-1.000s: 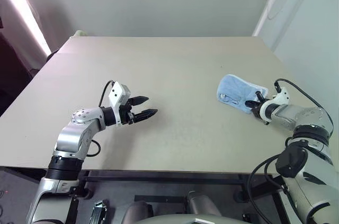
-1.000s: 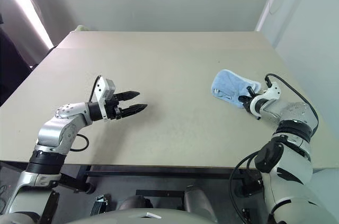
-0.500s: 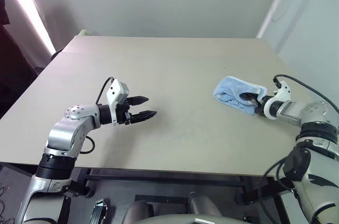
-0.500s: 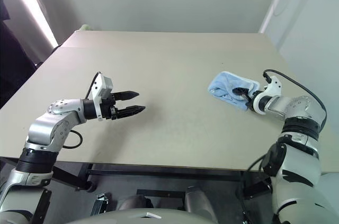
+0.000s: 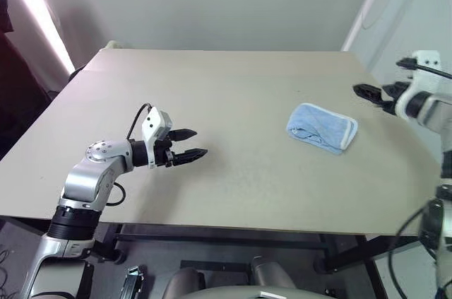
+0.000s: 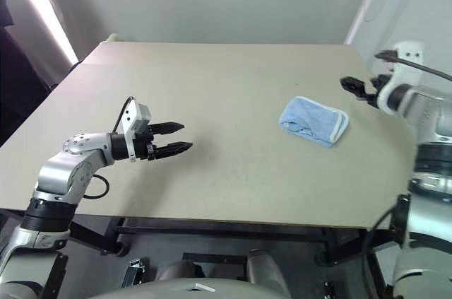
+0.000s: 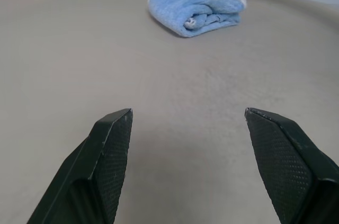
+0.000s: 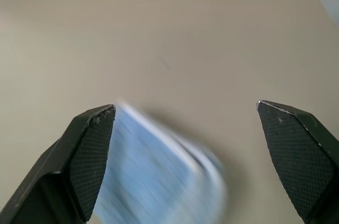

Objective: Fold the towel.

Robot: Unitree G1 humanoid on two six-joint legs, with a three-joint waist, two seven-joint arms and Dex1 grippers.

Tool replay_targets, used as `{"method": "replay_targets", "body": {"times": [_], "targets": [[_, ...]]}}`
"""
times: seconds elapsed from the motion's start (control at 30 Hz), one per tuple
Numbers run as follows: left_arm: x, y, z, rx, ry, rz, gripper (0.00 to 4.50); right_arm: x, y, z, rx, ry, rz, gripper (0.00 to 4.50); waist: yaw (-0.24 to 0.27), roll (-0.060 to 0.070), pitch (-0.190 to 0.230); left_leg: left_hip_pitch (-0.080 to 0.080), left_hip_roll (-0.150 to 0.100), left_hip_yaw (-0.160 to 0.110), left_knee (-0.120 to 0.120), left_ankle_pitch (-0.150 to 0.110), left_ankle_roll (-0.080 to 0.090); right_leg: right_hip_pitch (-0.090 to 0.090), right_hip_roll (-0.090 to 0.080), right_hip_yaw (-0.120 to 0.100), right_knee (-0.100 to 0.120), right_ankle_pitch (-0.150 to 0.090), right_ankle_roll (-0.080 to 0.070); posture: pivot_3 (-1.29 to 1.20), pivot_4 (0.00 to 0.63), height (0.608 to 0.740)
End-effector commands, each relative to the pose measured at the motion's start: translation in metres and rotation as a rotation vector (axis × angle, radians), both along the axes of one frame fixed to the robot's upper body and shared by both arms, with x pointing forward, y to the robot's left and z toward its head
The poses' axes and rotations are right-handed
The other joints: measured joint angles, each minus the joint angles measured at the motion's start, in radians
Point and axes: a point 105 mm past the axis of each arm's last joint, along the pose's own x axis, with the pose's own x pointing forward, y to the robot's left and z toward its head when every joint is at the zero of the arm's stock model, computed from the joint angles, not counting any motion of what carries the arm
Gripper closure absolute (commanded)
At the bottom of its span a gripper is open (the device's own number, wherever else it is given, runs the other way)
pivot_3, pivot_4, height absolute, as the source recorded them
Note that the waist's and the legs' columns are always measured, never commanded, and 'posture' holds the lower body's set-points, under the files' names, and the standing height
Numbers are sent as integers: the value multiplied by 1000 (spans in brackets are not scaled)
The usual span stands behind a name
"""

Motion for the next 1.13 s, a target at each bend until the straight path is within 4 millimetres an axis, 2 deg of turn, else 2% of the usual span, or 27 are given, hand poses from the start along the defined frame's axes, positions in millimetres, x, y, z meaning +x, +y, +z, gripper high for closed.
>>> {"method": "replay_targets", "body": {"times": [0.03,0.13,0.27,0.33,0.4,0.5,0.7,0.8,0.87,0.97,1.13], "targets": [[0,1,11,0,-55,4,920,17,11,-15,-68,-55,-22,12,2,0,0,0,0,0,0,0,0,0,0,0,0,0,0,0,0,716],[-2,3,14,-3,-67,13,920,28,23,-62,-117,17,-44,12,1,0,0,-4,-1,0,0,0,0,-2,-1,0,0,0,0,0,0,716],[-4,6,15,-5,-71,33,920,27,38,-111,-155,126,-28,12,1,0,0,-6,-1,0,0,0,0,-4,-3,0,-1,1,1,0,0,716],[-5,9,15,-5,-74,45,920,25,51,-124,-171,136,23,12,0,0,0,-6,-1,0,0,0,0,-4,-4,0,0,1,1,0,0,716],[-7,11,15,-6,-73,55,920,24,61,-129,-172,127,70,12,-1,0,0,-5,-1,0,0,0,0,-4,-3,0,0,1,1,0,0,716],[-8,15,14,0,-73,69,920,26,65,-122,-161,100,85,12,-4,0,0,-3,-1,-1,0,0,-1,-3,-2,0,2,1,1,0,0,716],[-7,21,15,4,-74,90,920,29,56,-66,-120,-77,134,12,-1,1,0,-2,-1,-1,1,1,-1,-3,-2,0,6,1,1,0,0,716],[-5,25,15,9,-78,103,920,23,60,-43,-107,-159,193,12,1,0,0,-2,-1,-1,1,1,-1,-3,-2,0,7,1,1,0,0,716],[-3,26,16,10,-80,108,920,9,70,-33,-92,-190,305,12,1,0,0,-2,-1,-1,1,1,-1,-3,-2,0,7,1,1,0,0,716],[-3,25,14,14,-79,111,920,-29,85,-44,-100,-142,537,12,9,0,0,-2,-1,-2,1,1,-1,-3,-2,-1,7,0,1,0,0,716],[-5,24,16,20,-72,89,920,-67,80,-64,-89,5,644,12,15,0,0,-2,-1,-2,2,1,-1,-3,-3,-1,7,0,1,0,0,716]]}}
